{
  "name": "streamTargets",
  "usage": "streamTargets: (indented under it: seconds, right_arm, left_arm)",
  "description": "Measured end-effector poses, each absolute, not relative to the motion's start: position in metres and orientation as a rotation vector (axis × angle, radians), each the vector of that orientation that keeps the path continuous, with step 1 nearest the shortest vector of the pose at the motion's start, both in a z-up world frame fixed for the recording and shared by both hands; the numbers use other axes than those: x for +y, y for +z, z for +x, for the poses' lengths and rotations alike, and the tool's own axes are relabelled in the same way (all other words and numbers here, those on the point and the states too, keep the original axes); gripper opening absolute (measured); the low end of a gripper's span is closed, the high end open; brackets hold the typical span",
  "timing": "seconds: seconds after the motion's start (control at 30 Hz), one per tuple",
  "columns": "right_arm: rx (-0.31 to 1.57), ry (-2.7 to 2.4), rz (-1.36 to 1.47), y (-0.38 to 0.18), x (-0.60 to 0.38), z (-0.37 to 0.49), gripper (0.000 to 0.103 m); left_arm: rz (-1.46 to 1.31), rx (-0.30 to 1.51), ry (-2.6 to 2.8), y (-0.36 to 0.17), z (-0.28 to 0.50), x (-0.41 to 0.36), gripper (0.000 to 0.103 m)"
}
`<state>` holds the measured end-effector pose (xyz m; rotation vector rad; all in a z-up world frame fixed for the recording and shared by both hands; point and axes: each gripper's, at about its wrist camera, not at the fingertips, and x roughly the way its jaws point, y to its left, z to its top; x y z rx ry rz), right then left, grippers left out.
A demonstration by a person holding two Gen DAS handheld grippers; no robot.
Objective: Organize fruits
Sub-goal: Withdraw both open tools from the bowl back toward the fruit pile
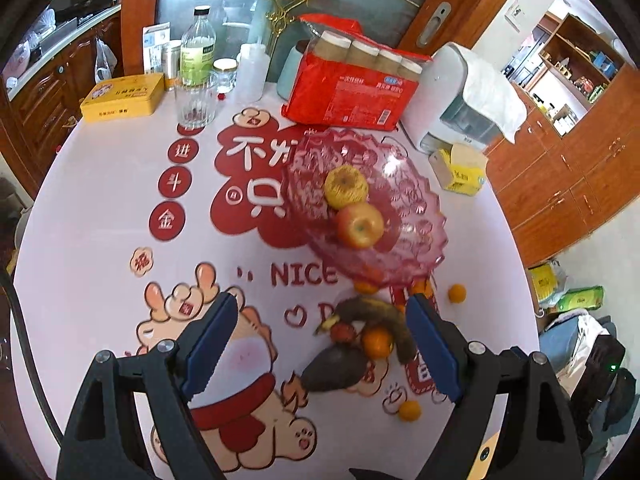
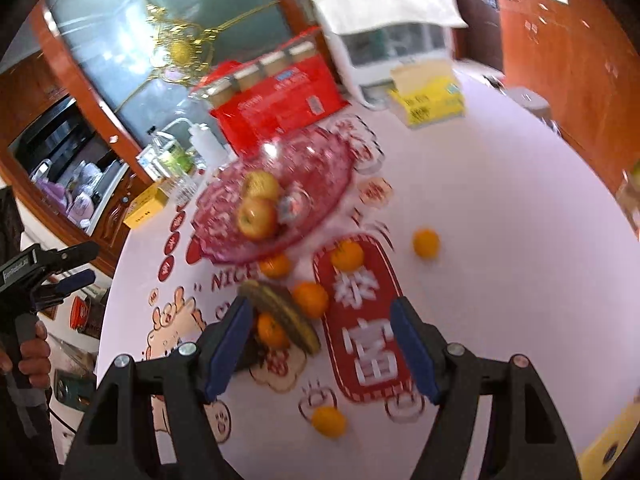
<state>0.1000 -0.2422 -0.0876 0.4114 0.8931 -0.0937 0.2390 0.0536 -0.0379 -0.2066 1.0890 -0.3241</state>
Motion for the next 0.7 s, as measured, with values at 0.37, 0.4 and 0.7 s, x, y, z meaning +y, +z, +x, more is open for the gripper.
streamTargets:
  seconds: [0.37, 0.4, 0.7]
  right_arm:
    - [0.943, -0.206, 0.724, -0.145, -0.231, 0.042, 0.072]
    - [0.947, -0.211, 0.731, -0.148, -0.228, 0.039, 0.072]
    - [0.995, -0.345, 0.839, -0.183, -0.195, 0.013, 0.072]
  left_arm:
    - [-0.103, 1.136, -0.428, -0.059, 0.220, 0.060, 0.085]
    - [-0.084, 1.138, -0.439, -0.061, 0.219, 0.059, 0.085]
    - [0.101, 1.151, -0.531, -0.078, 0.207, 0.037, 0.085]
